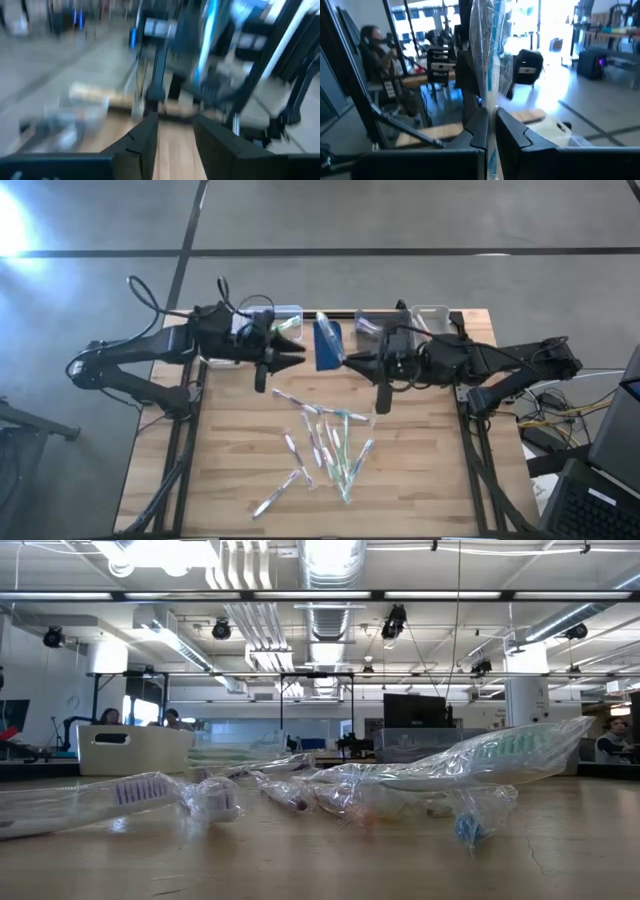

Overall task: Pick & Place Toothbrushes
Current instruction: Put the middle blue toothbrush into the white bin

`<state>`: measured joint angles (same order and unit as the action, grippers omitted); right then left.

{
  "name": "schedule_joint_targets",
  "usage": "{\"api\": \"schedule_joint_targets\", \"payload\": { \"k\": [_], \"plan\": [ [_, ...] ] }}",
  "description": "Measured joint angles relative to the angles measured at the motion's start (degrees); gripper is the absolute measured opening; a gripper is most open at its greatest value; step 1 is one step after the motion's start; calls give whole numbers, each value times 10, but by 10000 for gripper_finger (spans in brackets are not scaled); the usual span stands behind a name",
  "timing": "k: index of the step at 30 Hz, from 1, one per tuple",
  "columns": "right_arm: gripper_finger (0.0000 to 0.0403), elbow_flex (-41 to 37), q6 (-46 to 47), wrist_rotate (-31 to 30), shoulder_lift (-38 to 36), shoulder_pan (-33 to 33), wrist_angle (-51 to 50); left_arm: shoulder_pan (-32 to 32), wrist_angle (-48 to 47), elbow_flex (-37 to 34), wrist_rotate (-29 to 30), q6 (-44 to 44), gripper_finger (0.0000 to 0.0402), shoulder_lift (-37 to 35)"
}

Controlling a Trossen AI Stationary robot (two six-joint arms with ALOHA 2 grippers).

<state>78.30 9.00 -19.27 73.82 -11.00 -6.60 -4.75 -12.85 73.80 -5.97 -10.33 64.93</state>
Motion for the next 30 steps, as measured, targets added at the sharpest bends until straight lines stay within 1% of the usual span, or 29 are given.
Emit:
{"api": "schedule_joint_targets", "payload": {
  "k": [2,7,11,13,17,19,23,30],
  "plan": [
    [13,0,-8,3,0,0,12,0,59,0,0,13,150,10],
    [13,0,-25,4,0,0,27,0,151,0,-1,53,200,40],
    [13,0,-29,4,1,0,26,0,223,0,-7,57,222,63],
    [13,0,-34,4,1,0,26,0,261,0,-10,57,224,75],
    [13,0,-37,2,2,0,25,0,320,0,-53,55,222,99],
    [13,0,-38,2,2,0,25,0,339,1,-60,54,223,108],
    [13,0,-38,1,2,0,25,0,345,9,-64,39,222,130],
    [13,0,-41,-2,2,5,25,1,358,36,-101,36,217,165]
  ]
}}
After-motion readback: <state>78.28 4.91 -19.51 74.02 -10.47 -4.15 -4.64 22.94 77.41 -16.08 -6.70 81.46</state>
